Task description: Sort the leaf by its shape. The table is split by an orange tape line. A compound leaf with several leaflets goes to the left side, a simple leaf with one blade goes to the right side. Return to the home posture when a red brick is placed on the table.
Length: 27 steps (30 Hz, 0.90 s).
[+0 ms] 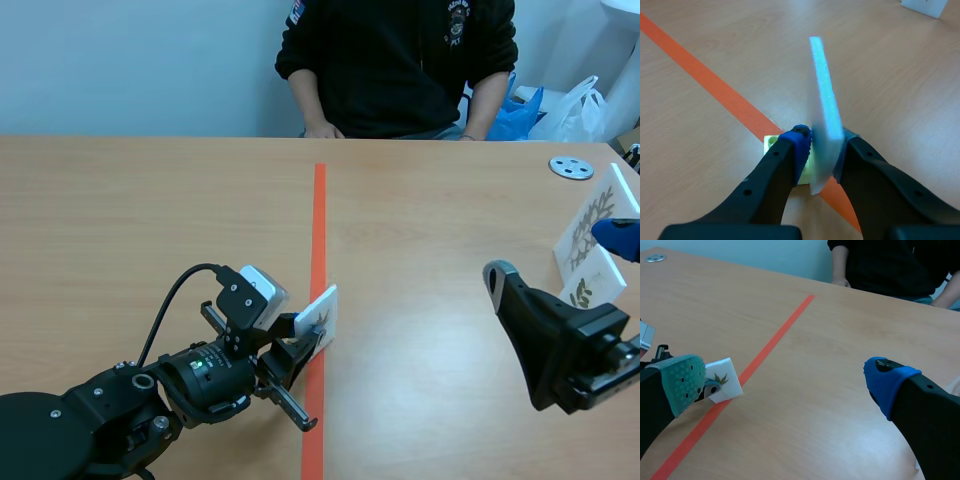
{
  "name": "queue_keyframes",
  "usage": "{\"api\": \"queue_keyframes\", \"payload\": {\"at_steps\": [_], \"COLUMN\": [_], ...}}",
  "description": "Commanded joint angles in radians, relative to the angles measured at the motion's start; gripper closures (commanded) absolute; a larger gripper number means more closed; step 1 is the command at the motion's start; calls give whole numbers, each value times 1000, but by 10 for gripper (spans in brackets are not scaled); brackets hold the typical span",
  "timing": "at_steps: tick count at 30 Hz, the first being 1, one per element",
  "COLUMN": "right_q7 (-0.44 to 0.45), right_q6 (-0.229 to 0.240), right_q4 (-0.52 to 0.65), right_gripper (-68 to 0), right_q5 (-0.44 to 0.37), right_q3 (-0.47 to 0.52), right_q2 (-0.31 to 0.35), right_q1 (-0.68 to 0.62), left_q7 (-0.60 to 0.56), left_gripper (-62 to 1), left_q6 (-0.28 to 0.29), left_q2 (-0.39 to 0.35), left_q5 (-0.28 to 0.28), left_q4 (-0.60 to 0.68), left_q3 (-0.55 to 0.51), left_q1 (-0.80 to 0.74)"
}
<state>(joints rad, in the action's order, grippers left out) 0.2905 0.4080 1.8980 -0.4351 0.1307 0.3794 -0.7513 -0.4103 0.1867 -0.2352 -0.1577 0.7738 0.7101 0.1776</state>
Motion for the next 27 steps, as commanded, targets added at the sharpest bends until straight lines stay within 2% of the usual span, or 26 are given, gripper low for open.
{"api": "queue_keyframes", "payload": {"at_steps": [1,7,11,13,17,20,25,27], "right_q7": [23,27,29,29,30,30,30,30], "right_q6": [2,2,2,2,2,2,2,1], "right_q4": [12,12,12,12,12,12,12,12], "right_gripper": [-679,-679,-679,-679,-679,-679,-679,-679], "right_q5": [-11,-11,-11,-11,-11,-11,-11,-11], "right_q3": [8,8,8,8,8,8,8,8], "right_q2": [8,8,8,8,8,8,8,8], "right_q1": [1,1,1,1,1,1,3,3], "left_q7": [-21,-19,11,35,94,133,188,195], "left_gripper": [-68,-55,-55,-55,-55,-55,-55,-55], "left_q6": [3,7,19,18,18,-11,-72,-89], "left_q2": [7,0,-40,-72,-143,-172,-188,-196], "left_q5": [-6,-6,-9,-27,-109,-158,-228,-230], "left_q4": [12,23,81,126,225,264,272,273], "left_q3": [-2,-2,-4,-4,-23,-88,-258,-315], "left_q1": [8,8,3,-1,-3,-3,6,14]}}
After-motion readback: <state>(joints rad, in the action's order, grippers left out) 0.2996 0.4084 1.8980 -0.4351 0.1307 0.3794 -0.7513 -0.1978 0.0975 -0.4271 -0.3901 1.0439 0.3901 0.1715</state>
